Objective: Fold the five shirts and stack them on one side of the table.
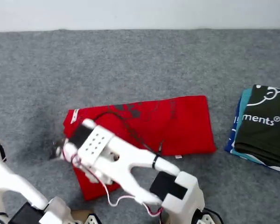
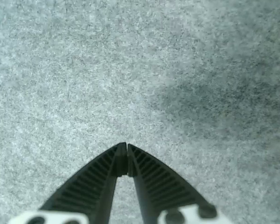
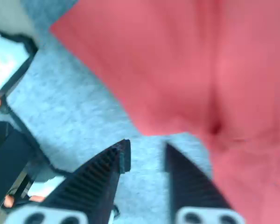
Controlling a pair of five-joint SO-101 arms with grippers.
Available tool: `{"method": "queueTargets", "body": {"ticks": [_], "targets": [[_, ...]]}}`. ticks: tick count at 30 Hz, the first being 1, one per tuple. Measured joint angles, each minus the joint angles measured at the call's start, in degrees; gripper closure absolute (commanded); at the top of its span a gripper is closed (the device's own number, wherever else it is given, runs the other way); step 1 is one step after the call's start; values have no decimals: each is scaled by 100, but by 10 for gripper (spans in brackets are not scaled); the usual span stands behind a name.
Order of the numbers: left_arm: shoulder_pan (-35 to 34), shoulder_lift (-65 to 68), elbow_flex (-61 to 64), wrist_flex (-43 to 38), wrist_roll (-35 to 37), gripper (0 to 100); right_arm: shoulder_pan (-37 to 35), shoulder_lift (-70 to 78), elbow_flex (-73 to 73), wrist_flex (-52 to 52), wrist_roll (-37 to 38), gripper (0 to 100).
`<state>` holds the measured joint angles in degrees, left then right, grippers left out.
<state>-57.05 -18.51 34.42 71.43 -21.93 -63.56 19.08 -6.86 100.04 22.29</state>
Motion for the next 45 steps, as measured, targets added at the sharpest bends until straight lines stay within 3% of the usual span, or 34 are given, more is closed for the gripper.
{"method": "queueTargets", "body": {"ticks": [9, 22, 30, 39, 45], "targets": [[0, 0, 0, 0, 0, 992, -492, 9, 580, -1046, 0, 728], [0, 0, 0, 0, 0, 992, -519, 1002, 536, -1090, 352, 734], [0, 0, 0, 0, 0, 992, -475, 1196, 448, -1125, 343, 994], [0, 0, 9, 0, 0, 992, -369, 1477, 167, -765, 360, 989], [0, 0, 9, 0, 0, 992, 26, 1512, -1011, 26, 369, 989]]}}
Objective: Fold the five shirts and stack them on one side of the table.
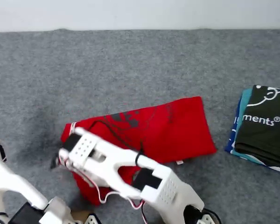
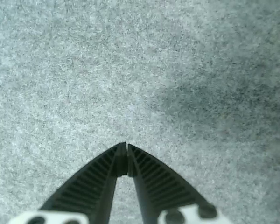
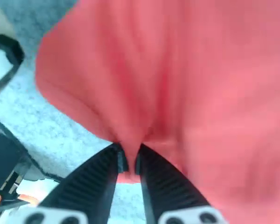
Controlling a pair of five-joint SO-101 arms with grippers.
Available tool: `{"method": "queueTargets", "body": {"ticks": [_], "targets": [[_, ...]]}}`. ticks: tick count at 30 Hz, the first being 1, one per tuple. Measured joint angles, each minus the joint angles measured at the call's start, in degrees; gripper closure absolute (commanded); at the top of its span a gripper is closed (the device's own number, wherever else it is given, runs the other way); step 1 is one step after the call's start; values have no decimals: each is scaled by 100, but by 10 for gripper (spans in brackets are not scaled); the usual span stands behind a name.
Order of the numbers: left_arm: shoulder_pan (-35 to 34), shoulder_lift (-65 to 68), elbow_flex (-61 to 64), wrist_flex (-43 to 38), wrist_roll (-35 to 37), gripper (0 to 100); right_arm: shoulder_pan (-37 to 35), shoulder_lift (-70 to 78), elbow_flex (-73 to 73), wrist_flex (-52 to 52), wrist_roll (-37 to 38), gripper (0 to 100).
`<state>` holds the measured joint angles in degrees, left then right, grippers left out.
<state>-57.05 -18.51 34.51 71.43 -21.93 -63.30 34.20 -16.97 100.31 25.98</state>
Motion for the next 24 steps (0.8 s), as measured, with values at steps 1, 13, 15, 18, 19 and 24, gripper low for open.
{"method": "queueTargets", "body": {"ticks": [1, 13, 15, 18, 19, 24], "targets": [[0, 0, 0, 0, 0, 992, 105, 0, -255, 9, 0, 989], [0, 0, 0, 0, 0, 992, 1134, 334, -1143, -26, -26, 794], [0, 0, 0, 0, 0, 992, 1354, 440, -1143, -167, -176, 779], [0, 0, 0, 0, 0, 992, 1723, 589, -1143, -431, -290, 778], [0, 0, 0, 0, 0, 992, 1837, 642, -1143, -527, -299, 778], [0, 0, 0, 0, 0, 992, 2180, 721, -1196, -721, -334, 778]]}}
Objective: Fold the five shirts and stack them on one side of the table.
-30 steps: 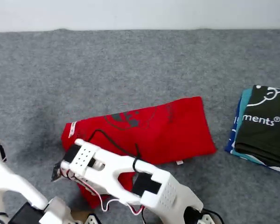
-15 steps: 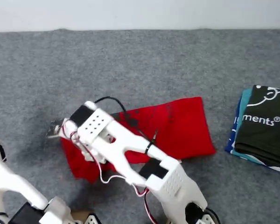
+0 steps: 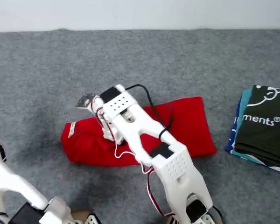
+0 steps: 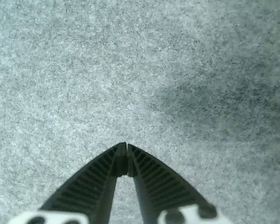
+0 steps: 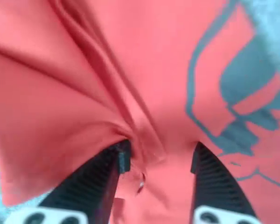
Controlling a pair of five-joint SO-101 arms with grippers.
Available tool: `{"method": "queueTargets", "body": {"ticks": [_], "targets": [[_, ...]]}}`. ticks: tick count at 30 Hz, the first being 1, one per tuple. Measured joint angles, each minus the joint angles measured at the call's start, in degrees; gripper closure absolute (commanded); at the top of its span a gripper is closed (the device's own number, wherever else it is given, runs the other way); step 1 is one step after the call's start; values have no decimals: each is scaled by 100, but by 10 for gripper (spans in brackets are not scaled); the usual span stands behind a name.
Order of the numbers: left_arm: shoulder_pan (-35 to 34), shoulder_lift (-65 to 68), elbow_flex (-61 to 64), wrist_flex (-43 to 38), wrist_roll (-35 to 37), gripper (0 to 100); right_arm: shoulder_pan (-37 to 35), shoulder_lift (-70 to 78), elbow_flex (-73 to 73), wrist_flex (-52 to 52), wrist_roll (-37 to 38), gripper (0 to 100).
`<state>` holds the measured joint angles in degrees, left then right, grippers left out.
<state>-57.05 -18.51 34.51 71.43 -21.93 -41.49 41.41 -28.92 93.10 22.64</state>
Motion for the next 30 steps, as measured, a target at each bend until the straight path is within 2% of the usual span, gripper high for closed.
{"method": "queueTargets", "body": {"ticks": [6, 12, 15, 19, 25, 30], "targets": [[0, 0, 0, 0, 0, 992, -105, 9, -1046, 730, 0, 778], [0, 0, 0, 0, 0, 992, -325, -237, -1670, 738, 0, 779], [0, 0, 0, 0, 0, 992, -519, -571, -1670, 738, 0, 827], [0, 0, 0, 105, 0, 992, -756, -1143, -1336, 738, 0, 996], [0, 0, 0, 158, 0, 992, -1011, -1591, -404, 738, 0, 990], [0, 0, 0, 158, 0, 992, -1327, -1565, -352, 747, 0, 990]]}}
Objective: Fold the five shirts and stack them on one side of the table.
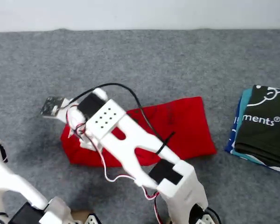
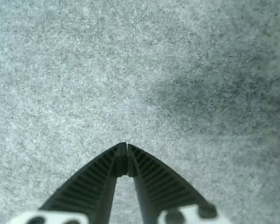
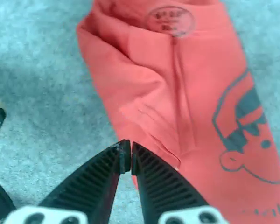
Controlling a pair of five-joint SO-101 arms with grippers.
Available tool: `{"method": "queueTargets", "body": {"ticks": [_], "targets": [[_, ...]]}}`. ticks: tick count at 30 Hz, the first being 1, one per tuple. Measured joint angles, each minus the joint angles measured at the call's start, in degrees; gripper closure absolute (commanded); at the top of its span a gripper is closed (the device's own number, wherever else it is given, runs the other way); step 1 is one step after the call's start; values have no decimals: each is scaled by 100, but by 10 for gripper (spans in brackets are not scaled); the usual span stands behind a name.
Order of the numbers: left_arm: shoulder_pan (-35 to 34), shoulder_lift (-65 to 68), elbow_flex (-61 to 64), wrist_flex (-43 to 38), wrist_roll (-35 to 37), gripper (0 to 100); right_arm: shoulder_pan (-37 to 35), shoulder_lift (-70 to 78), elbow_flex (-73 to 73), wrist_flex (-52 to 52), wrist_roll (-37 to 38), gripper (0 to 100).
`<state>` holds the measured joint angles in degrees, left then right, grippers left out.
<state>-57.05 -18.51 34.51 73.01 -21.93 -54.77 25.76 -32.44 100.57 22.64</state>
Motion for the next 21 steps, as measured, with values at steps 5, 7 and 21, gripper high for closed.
{"method": "queueTargets", "body": {"ticks": [5, 7, 21], "targets": [[0, 0, 0, 0, 0, 992, -123, 686, 0, -18, 0, 990], [0, 0, 0, 0, 0, 992, -105, 1011, -9, -105, 0, 990], [0, 0, 0, -44, 0, 992, 1108, 2444, -2936, -290, 492, 990]]}}
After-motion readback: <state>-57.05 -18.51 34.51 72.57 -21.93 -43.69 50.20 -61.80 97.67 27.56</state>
